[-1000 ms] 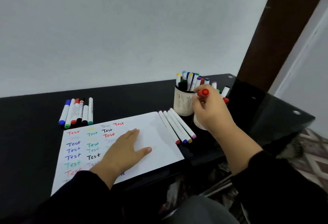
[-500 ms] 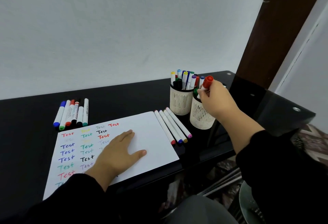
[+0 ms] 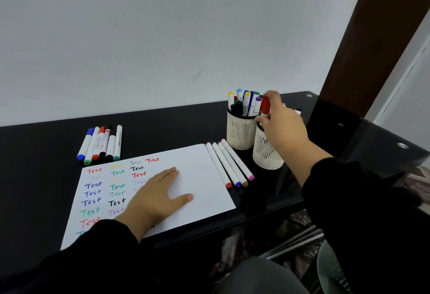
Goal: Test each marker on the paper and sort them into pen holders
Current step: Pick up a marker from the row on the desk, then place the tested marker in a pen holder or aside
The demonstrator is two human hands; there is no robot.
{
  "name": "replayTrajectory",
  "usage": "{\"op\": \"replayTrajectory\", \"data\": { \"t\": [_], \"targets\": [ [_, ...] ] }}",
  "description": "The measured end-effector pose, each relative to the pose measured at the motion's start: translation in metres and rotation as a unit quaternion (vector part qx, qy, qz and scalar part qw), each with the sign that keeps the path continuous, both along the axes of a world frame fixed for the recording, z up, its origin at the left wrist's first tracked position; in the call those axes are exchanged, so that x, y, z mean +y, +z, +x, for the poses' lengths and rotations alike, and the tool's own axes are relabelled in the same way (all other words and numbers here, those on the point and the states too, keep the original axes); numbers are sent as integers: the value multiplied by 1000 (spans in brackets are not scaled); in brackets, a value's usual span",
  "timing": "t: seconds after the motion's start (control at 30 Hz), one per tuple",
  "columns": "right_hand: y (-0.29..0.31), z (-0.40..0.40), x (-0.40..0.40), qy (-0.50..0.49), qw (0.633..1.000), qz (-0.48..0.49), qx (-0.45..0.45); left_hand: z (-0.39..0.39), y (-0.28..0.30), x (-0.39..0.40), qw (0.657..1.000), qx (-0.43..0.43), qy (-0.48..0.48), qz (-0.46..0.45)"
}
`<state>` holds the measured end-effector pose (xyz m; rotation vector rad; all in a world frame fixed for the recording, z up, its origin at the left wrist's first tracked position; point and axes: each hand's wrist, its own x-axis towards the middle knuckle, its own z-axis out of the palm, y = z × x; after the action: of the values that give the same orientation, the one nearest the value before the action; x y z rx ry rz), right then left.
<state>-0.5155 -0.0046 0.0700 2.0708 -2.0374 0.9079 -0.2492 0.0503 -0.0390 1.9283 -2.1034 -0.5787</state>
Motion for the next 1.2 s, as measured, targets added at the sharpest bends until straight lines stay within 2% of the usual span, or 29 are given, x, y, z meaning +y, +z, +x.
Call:
{"op": "replayTrajectory", "data": {
  "t": [0.13,0.33,0.5,0.7,0.97,1.07,1.2],
  "targets": [
    [-5,-2,-4,-31,999,7,17,-1,1,1,1000,-4,1,2],
    [-9,-2,-5,-25,997,15,69,-1,1,1,1000,-5,1,-2],
    [-9,-3,-4,-19,987,32,154,0,1,2,1000,0,2,-6],
    [-5,-1,5,-19,991,43,125,-1,2,2,1000,-3,-1,2],
    [-1,40,24,100,983,10,151,1,17,-3,999,11,-3,38],
    [-8,70,22,164,973,22,160,15,23,-4,998,1,37,44],
    [-21,115,7,224,965,62,125,49,27,1,994,-7,98,41]
  ]
}}
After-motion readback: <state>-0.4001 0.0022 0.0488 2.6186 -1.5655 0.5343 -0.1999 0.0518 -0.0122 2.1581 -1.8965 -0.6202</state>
